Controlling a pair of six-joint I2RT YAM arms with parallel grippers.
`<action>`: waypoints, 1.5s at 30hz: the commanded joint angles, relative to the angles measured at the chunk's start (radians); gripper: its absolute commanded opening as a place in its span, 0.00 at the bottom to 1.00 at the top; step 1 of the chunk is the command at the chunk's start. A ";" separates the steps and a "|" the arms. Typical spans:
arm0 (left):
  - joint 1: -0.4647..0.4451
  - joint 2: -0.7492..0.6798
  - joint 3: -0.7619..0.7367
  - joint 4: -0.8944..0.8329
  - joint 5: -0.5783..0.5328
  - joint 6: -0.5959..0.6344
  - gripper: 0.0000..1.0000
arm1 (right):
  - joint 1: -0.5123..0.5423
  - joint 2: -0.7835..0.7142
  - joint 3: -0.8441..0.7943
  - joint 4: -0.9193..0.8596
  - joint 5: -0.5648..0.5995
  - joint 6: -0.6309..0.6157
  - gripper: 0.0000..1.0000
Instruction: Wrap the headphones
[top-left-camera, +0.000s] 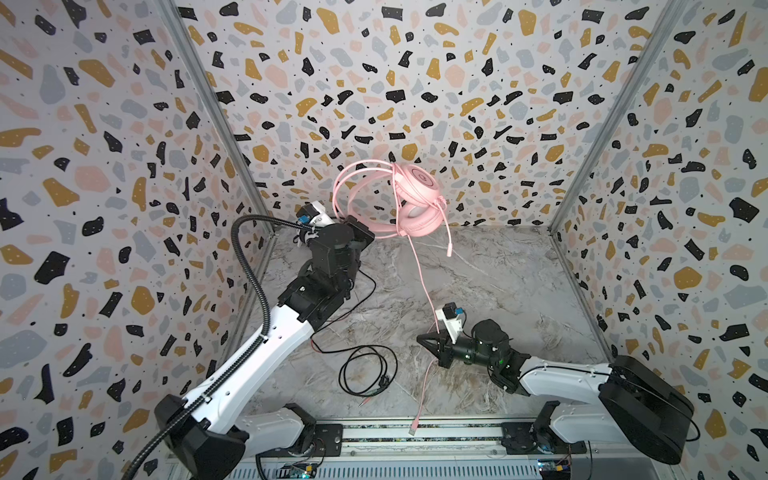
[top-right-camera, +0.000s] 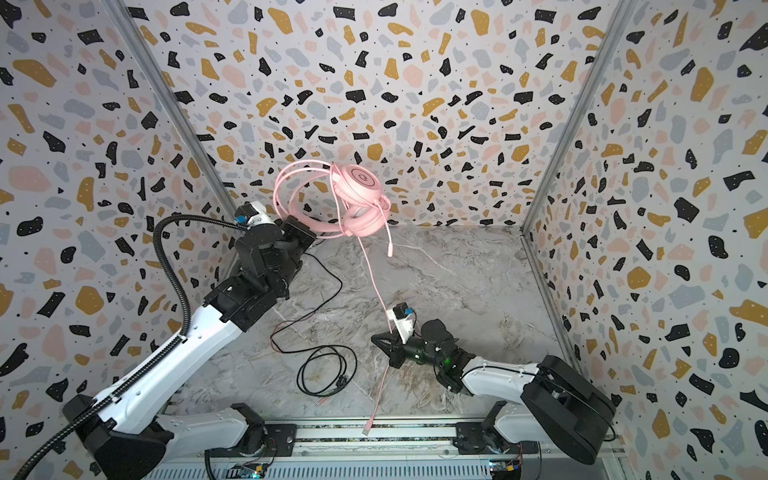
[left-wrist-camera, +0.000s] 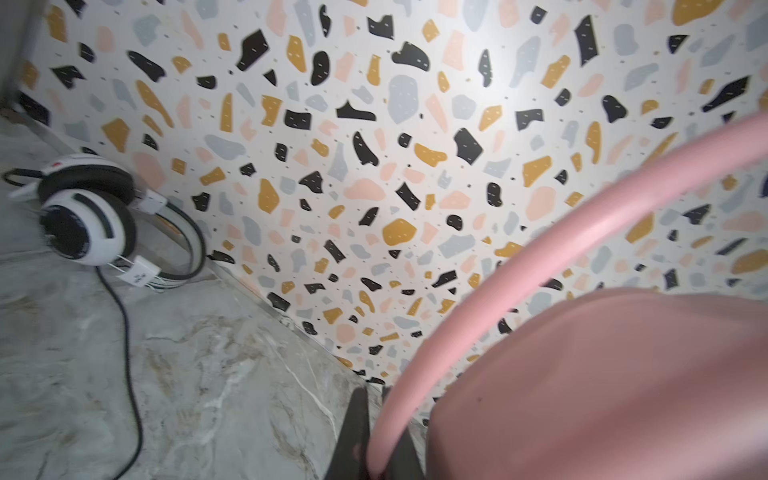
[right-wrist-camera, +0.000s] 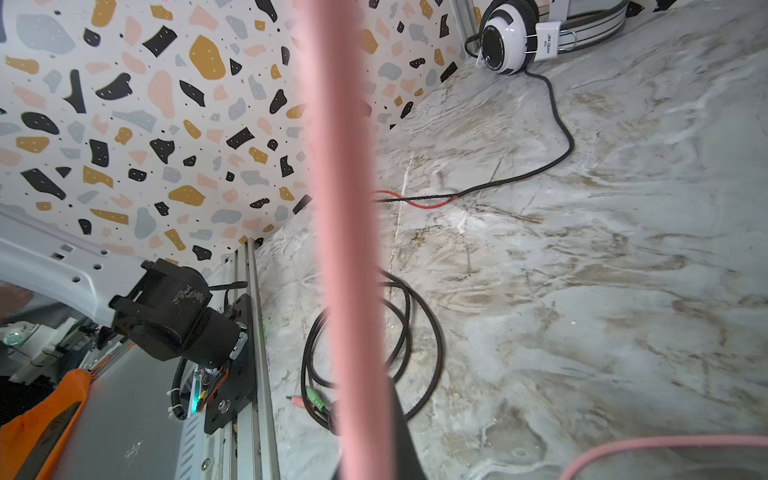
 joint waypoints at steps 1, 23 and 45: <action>0.050 0.021 0.030 0.079 -0.175 -0.087 0.00 | 0.093 -0.029 0.091 -0.310 0.184 -0.111 0.02; -0.036 0.194 -0.150 0.132 -0.320 0.154 0.00 | 0.411 -0.103 0.702 -0.991 0.682 -0.449 0.03; -0.159 0.145 -0.206 -0.046 0.320 0.799 0.00 | -0.390 -0.240 0.821 -0.962 0.330 -0.526 0.03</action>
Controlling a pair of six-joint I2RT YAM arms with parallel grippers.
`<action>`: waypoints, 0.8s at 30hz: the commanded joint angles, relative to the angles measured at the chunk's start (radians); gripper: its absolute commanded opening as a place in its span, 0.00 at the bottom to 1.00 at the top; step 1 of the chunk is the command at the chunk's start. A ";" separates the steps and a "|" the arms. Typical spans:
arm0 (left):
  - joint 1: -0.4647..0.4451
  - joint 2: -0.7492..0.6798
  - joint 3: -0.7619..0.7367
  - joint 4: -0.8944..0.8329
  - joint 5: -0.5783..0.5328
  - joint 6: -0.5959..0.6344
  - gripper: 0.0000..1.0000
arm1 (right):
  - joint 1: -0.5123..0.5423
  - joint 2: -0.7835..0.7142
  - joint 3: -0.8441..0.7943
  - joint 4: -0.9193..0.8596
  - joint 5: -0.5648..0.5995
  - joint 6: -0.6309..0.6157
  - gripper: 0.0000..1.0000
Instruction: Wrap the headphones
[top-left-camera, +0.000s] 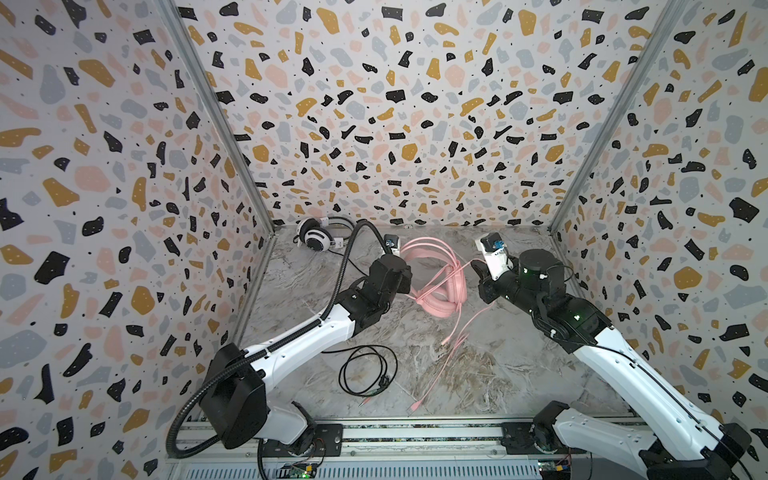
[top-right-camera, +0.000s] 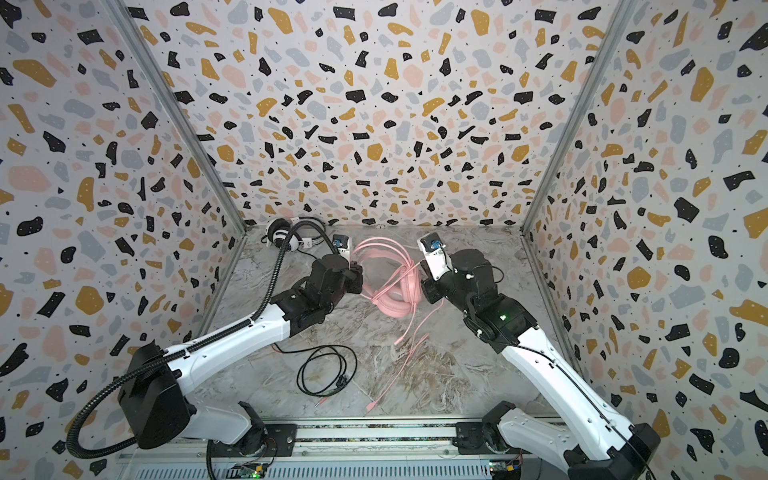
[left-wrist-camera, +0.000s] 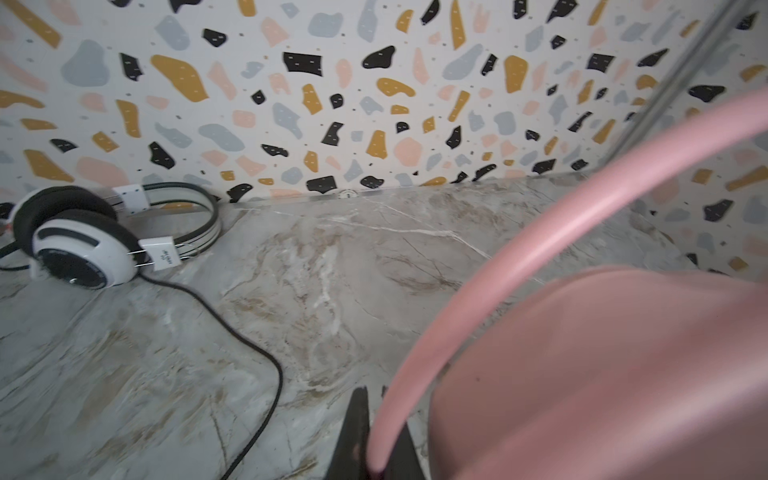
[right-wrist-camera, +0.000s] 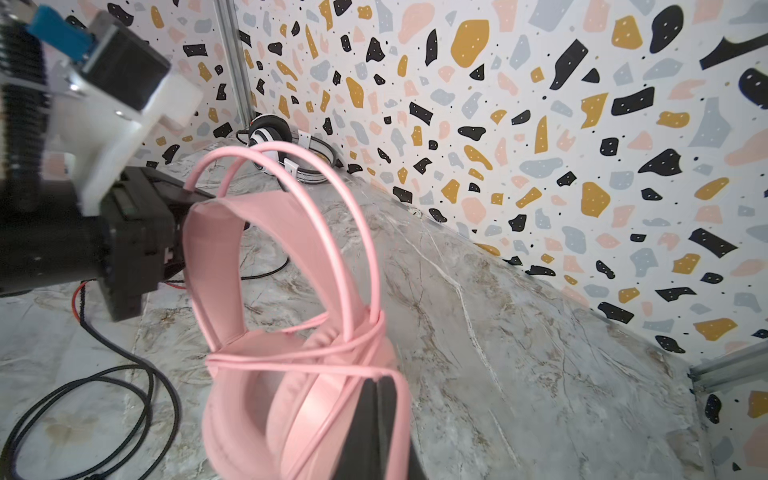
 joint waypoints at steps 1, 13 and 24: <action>0.008 -0.040 -0.017 -0.079 0.157 0.129 0.00 | -0.087 -0.014 0.051 0.141 -0.058 0.025 0.03; 0.071 -0.238 -0.036 -0.030 0.491 0.014 0.00 | -0.153 0.029 -0.127 0.266 -0.276 0.109 0.13; 0.129 -0.267 -0.028 0.055 0.774 -0.150 0.00 | -0.156 -0.006 -0.268 0.449 -0.430 0.210 0.23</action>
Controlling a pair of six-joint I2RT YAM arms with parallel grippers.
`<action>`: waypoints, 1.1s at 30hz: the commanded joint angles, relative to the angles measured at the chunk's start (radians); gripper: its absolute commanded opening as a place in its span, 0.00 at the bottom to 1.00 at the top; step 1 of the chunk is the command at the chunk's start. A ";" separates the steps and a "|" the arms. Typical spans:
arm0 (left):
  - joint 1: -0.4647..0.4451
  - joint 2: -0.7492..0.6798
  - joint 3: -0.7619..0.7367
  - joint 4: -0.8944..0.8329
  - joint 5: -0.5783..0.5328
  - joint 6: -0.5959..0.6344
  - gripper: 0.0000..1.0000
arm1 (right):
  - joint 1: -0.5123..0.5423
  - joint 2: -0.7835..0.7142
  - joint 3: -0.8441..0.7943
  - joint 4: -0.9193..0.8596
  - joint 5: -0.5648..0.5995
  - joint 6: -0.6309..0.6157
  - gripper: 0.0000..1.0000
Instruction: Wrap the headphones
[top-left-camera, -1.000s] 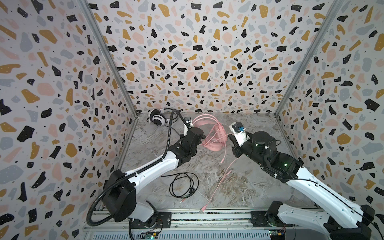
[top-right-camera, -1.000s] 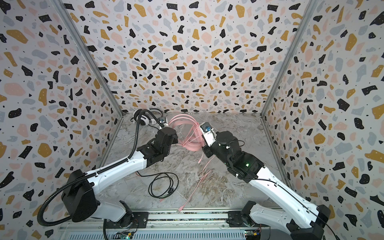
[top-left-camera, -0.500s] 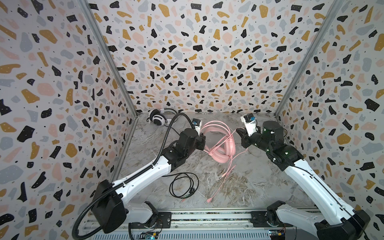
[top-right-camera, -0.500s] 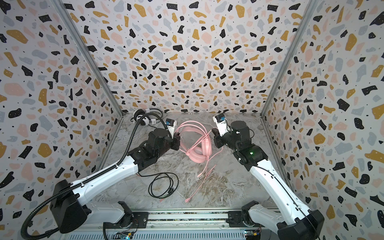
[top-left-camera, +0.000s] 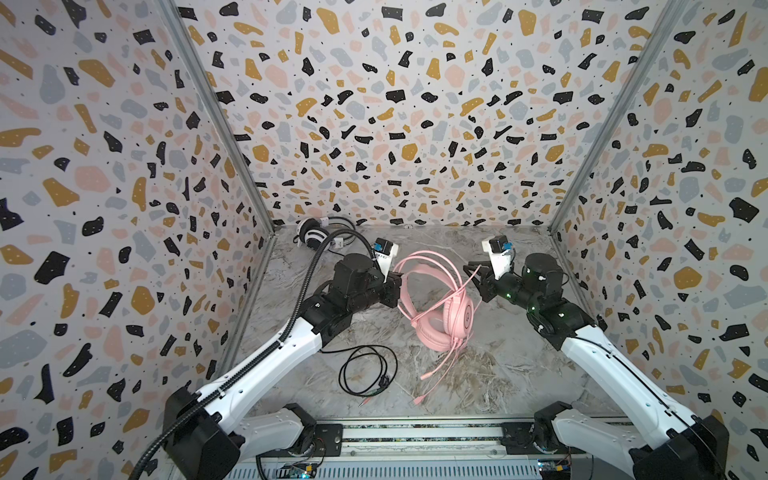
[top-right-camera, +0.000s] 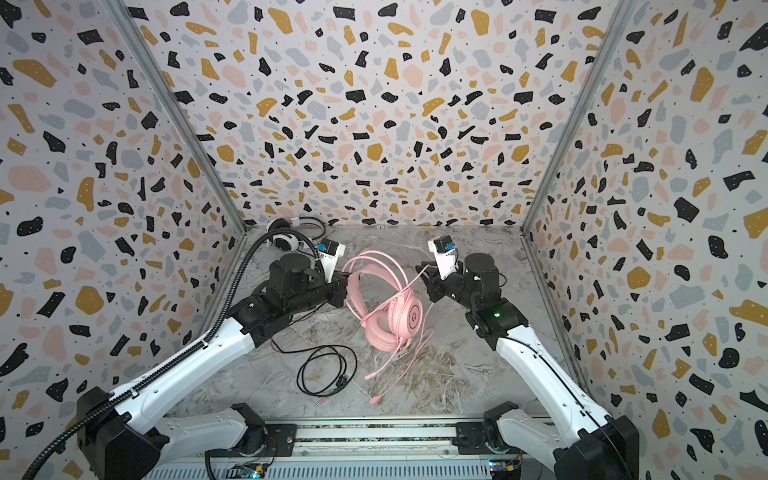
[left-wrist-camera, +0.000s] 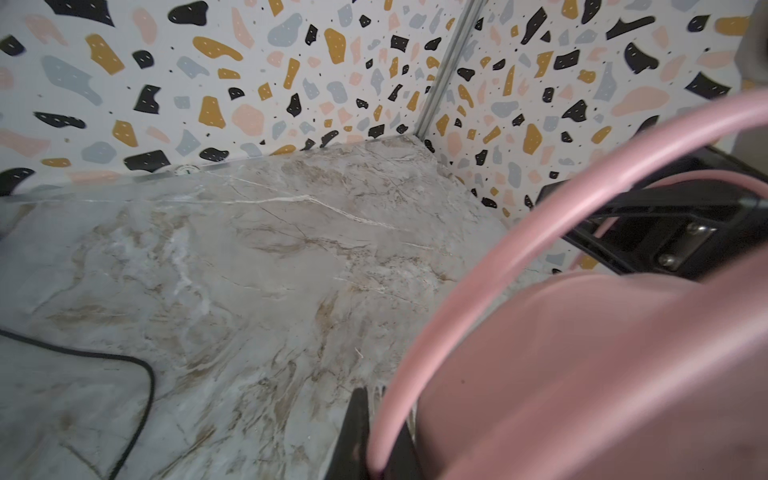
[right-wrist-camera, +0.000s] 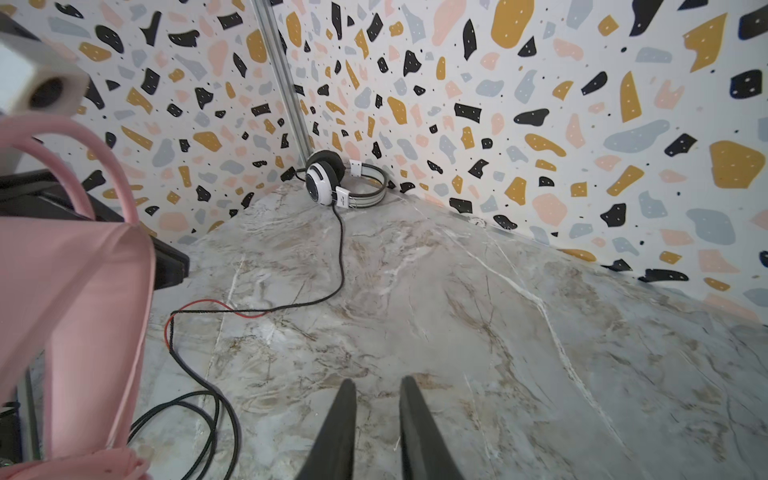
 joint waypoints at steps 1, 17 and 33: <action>0.016 -0.043 0.032 0.178 0.187 -0.137 0.00 | -0.003 -0.018 -0.036 0.103 -0.057 0.048 0.24; 0.024 -0.057 0.056 0.476 0.280 -0.469 0.00 | 0.045 0.112 -0.279 0.562 -0.237 0.291 0.27; 0.068 0.014 0.183 0.439 0.136 -0.536 0.00 | 0.220 0.503 -0.297 1.017 -0.224 0.471 0.12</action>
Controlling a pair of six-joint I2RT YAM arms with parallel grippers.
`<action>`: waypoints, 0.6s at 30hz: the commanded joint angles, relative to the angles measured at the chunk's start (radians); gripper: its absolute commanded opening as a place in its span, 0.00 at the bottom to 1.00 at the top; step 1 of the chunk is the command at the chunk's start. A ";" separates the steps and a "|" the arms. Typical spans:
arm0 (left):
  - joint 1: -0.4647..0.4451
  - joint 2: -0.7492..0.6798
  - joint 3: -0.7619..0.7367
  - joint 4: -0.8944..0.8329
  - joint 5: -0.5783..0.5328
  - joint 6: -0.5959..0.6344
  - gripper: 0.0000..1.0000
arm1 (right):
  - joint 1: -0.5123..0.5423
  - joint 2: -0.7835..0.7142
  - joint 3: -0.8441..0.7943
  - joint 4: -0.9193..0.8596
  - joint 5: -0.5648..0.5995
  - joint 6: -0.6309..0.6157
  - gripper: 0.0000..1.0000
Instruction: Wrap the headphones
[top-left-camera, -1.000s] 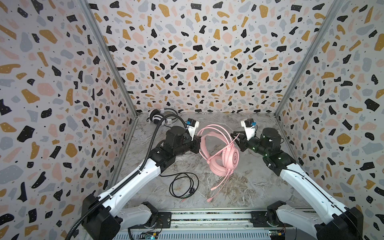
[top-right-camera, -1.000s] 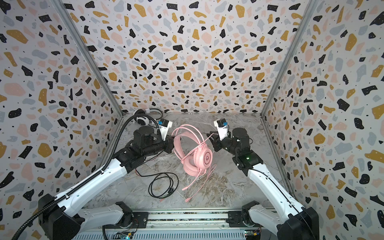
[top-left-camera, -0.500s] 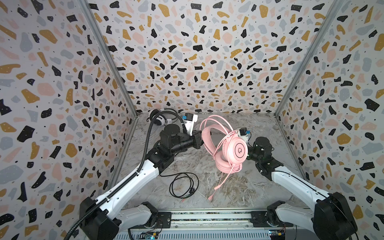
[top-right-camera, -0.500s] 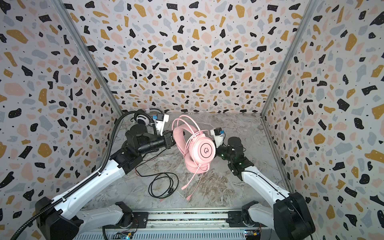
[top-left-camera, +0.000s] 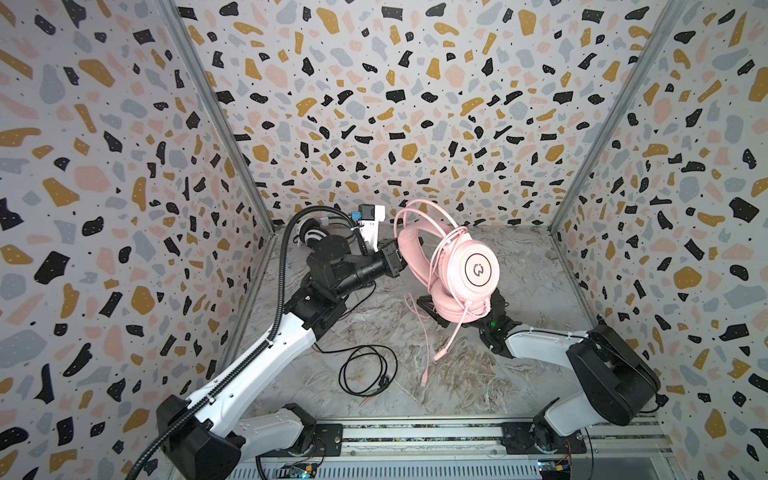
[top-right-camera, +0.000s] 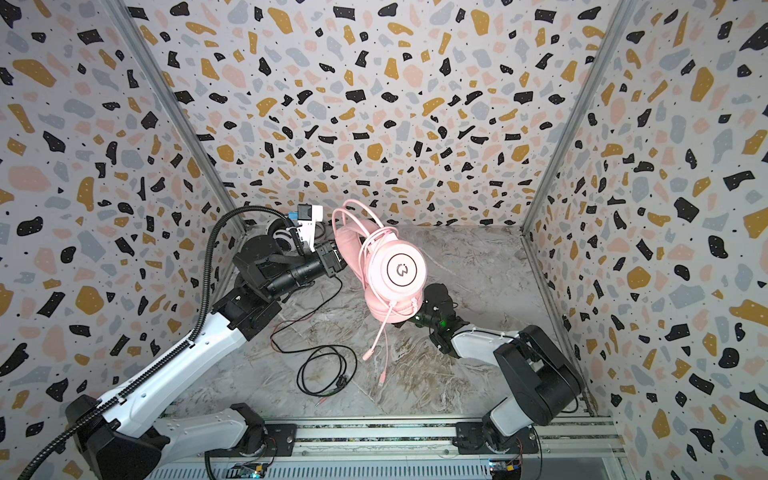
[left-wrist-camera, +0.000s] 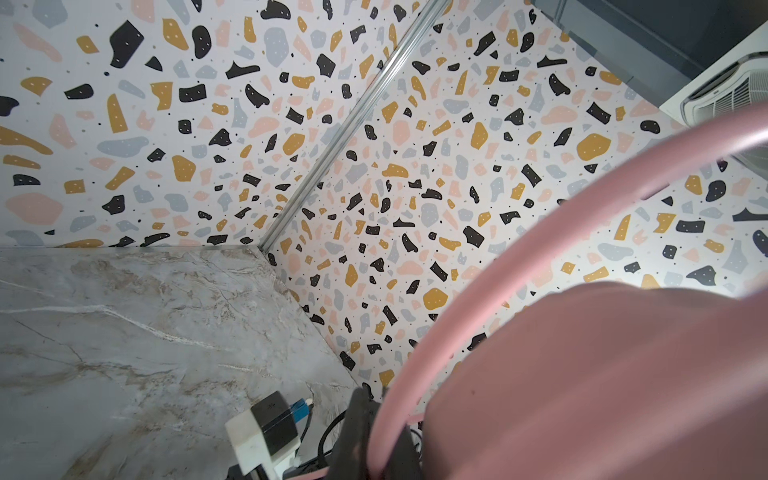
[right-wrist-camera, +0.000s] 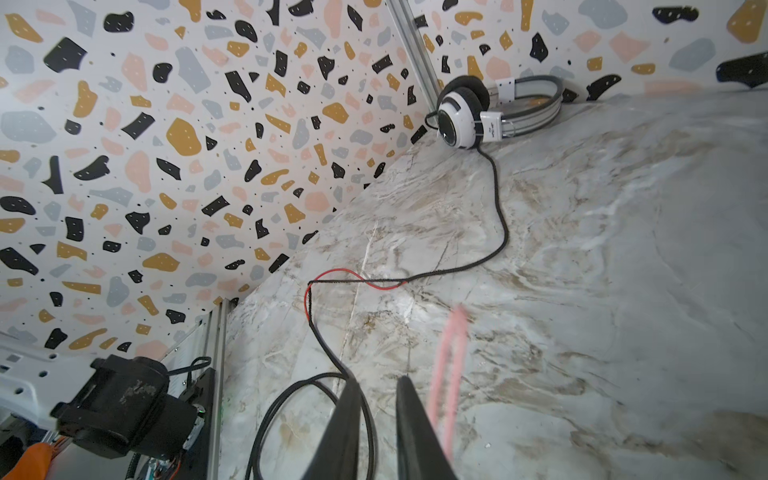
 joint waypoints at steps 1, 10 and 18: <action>0.039 0.013 0.062 0.081 -0.083 -0.099 0.00 | 0.023 0.022 -0.010 0.147 -0.008 0.064 0.10; 0.071 -0.011 0.024 0.029 -0.619 -0.274 0.00 | 0.114 -0.025 -0.134 0.169 0.071 0.081 0.08; 0.074 0.095 0.091 -0.160 -1.057 -0.274 0.00 | 0.260 -0.123 -0.146 -0.009 0.158 0.039 0.08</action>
